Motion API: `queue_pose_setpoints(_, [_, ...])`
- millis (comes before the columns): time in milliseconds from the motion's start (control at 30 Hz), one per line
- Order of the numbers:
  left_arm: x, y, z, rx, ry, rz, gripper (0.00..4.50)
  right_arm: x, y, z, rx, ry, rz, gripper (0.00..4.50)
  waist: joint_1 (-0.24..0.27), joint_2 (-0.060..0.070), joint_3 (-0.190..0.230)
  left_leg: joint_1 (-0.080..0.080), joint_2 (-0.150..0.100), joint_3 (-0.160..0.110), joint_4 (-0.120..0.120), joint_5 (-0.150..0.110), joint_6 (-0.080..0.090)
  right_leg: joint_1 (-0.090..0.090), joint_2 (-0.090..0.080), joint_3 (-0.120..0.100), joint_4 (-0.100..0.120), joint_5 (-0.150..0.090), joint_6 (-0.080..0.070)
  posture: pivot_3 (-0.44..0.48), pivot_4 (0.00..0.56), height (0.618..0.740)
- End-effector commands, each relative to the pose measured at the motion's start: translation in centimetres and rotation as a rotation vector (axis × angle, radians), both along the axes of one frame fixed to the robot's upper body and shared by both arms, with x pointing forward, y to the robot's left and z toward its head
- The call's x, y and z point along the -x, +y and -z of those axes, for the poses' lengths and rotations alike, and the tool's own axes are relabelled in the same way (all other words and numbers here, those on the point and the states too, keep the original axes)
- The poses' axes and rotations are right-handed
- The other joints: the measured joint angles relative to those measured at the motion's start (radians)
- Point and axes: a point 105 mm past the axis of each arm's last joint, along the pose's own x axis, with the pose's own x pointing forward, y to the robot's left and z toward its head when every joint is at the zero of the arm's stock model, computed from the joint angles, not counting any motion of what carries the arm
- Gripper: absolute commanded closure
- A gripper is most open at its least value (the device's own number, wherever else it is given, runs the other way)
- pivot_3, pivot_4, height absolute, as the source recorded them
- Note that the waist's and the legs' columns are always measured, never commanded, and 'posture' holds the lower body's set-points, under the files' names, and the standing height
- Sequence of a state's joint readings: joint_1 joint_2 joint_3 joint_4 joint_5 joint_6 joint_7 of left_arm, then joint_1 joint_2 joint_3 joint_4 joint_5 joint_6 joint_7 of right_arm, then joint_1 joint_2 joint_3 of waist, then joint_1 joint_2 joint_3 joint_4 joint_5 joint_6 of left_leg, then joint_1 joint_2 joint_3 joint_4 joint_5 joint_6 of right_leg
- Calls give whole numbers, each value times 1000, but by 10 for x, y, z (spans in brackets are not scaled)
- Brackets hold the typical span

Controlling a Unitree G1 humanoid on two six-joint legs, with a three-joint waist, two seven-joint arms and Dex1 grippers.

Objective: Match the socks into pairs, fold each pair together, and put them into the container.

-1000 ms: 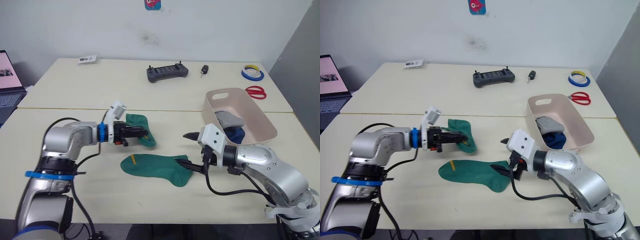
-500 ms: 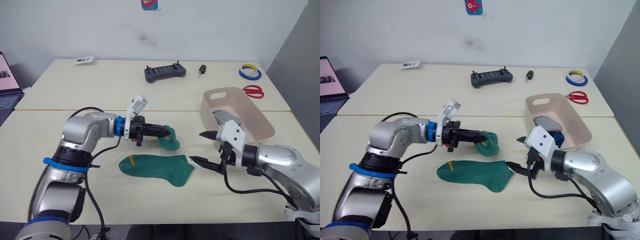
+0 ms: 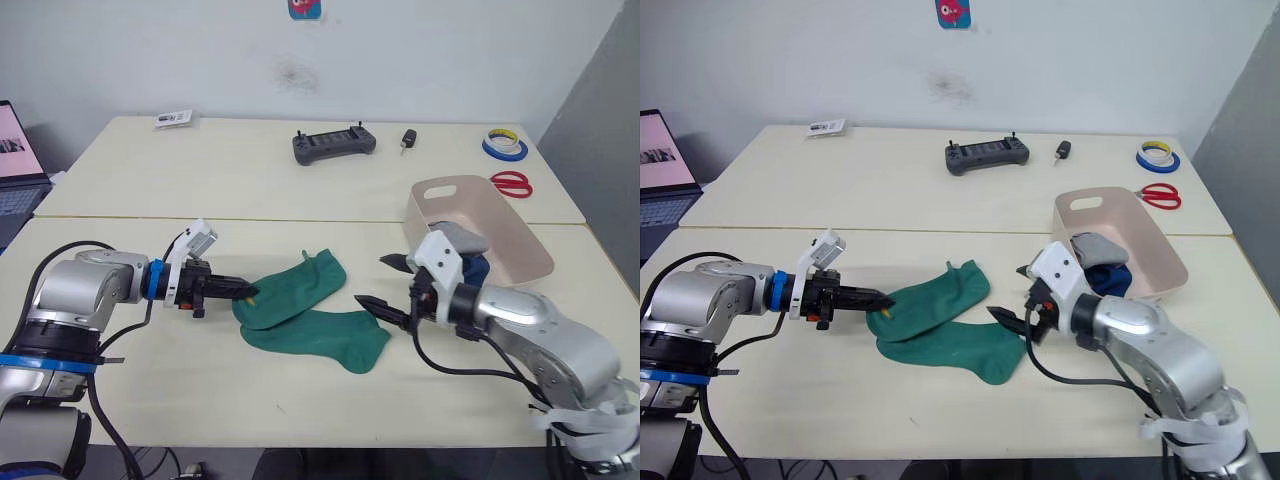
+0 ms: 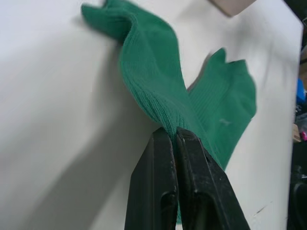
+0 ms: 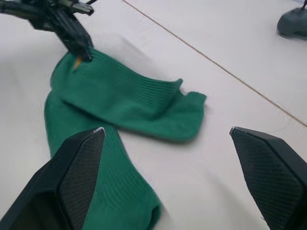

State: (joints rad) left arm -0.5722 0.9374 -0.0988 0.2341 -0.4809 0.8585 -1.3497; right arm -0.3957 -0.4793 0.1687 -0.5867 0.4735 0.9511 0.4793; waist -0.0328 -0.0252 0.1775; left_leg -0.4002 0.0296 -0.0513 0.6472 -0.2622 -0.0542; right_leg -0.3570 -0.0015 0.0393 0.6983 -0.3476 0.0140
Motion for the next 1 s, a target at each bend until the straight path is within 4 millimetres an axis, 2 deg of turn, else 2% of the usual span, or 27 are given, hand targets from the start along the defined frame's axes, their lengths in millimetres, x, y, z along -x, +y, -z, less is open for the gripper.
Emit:
queue_pose_setpoints(33, [0, 4, -7, -24, -50, 5, 4469, -23, 16, 3, -8, 34, 60, 0, 0, 0, 0, 0, 0, 0, 0, 0, 0, 0, 0, 0, 1, 0, 0, 0, 150, 740])
queue_pose_setpoints(167, [2, 7, -3, -41, -46, -1, 4469, -54, 33, 14, -8, 52, 103, 0, -2, 0, 0, 0, 0, 1, 0, 0, 0, -1, 0, 1, 1, 0, 0, 0, 150, 740])
queue_pose_setpoints(300, [3, 8, -2, -45, -45, -2, 4469, -80, 43, 22, -7, 61, 147, 0, -3, 0, 0, 0, 0, 1, 0, 0, 0, -3, 0, 1, 1, 0, 0, 0, 150, 740])
queue_pose_setpoints(567, [3, 9, -2, -52, -48, -9, 4469, -104, 67, 32, -22, 97, 138, 0, -11, 0, 0, 0, 0, 2, 0, 0, 0, -4, 0, 0, 4, 0, 0, 0, 150, 740])
queue_pose_setpoints(667, [3, 8, -2, -53, -48, -10, 4500, -107, 73, 38, -14, 112, 129, 638, -13, 0, 0, 0, 0, 3, 0, 0, 0, -6, 0, 1, 6, 0, 0, 0, 150, 740])
queue_pose_setpoints(1000, [3, 11, -1, -61, -46, -19, 4500, -104, 78, 30, -79, 111, 89, 4247, -25, 0, 0, -1, 1, 5, 0, 0, 0, -13, 0, 2, 14, 0, 0, 0, 150, 740])
